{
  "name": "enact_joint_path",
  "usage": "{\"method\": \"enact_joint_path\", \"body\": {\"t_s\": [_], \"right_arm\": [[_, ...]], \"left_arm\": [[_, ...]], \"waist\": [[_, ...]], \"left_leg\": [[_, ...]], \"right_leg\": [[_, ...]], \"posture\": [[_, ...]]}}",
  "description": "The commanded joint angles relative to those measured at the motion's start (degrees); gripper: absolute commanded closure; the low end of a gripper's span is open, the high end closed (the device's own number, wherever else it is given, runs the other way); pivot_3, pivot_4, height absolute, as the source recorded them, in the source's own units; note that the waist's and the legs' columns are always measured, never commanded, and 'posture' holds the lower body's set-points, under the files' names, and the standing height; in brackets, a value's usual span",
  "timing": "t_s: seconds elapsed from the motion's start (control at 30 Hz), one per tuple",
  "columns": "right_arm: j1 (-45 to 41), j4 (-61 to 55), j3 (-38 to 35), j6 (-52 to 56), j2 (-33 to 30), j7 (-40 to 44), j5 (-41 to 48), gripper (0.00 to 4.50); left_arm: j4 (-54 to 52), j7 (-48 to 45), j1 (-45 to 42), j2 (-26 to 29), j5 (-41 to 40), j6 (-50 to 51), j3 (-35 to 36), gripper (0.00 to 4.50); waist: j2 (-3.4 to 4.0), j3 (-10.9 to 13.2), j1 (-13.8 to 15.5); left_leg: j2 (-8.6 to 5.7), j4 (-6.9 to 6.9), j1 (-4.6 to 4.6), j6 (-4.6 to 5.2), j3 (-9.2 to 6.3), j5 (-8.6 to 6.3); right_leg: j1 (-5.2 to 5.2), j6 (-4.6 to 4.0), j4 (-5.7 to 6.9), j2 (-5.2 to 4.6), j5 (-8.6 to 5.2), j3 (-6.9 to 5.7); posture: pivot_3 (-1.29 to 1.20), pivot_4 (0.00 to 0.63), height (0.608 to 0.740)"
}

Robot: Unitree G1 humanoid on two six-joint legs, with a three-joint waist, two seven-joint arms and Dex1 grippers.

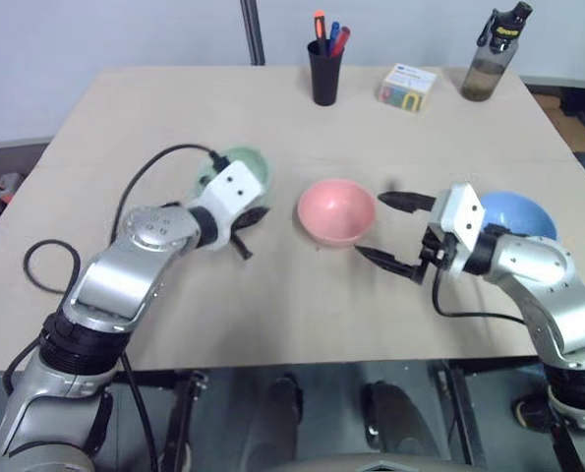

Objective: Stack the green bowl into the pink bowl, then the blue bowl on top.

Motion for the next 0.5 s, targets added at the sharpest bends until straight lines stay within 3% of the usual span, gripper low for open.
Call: {"method": "enact_joint_path", "body": {"t_s": [0.03,0.3,0.37,0.43,0.47,0.5], "right_arm": [[8.0,-7.3,-8.1,-1.3,-2.4,-0.3,3.4,0.0],[25.2,-16.1,-18.5,-0.5,-2.4,-6.5,3.7,0.0],[26.7,-17.0,-19.0,-0.6,-2.5,-7.7,3.4,0.0],[27.3,-17.4,-19.0,-1.0,-2.7,-8.8,2.6,0.0],[27.4,-17.6,-18.8,-1.0,-3.0,-9.3,2.0,0.0],[27.5,-17.6,-18.7,-1.0,-3.3,-9.7,1.6,0.0]], "left_arm": [[2.2,-7.5,-5.6,-2.4,-0.8,-7.9,-2.0,4.39],[17.6,-18.4,-12.8,-9.2,3.6,-22.2,-8.5,4.39],[20.8,-19.8,-14.2,-11.2,4.1,-24.1,-9.2,3.63],[22.9,-20.2,-14.9,-13.1,4.8,-26.0,-9.5,3.35],[23.5,-20.2,-15.1,-13.8,4.9,-26.4,-9.1,2.8],[24.0,-20.2,-15.2,-14.4,5.0,-26.6,-8.8,2.64]], "waist": [[-0.01,0.0,0.3],[0.01,0.0,-0.2],[0.01,0.0,-0.3],[0.01,0.0,-0.1],[0.0,0.0,0.0],[0.01,0.0,0.0]], "left_leg": [[0.0,0.01,-0.01,0.0,0.0,0.0],[0.02,0.12,0.07,0.02,0.03,0.0],[0.04,0.19,0.07,0.02,0.04,0.0],[0.05,0.29,0.04,0.02,0.04,0.0],[0.03,0.35,0.04,0.02,0.04,0.0],[0.03,0.38,0.01,0.02,0.03,0.0]], "right_leg": [[0.01,0.03,0.0,0.0,-0.01,-0.01],[0.07,0.1,0.07,0.02,-0.08,0.02],[0.07,0.01,0.09,0.04,-0.13,0.03],[0.07,-0.08,0.11,0.04,-0.19,0.03],[0.1,-0.09,0.13,0.04,-0.19,0.03],[0.11,-0.08,0.13,0.04,-0.19,0.03]], "posture": [[0.0,0.15,0.74],[0.0,0.15,0.74],[0.0,0.15,0.74],[0.0,0.15,0.74],[0.0,0.15,0.74],[0.0,0.15,0.74]]}}
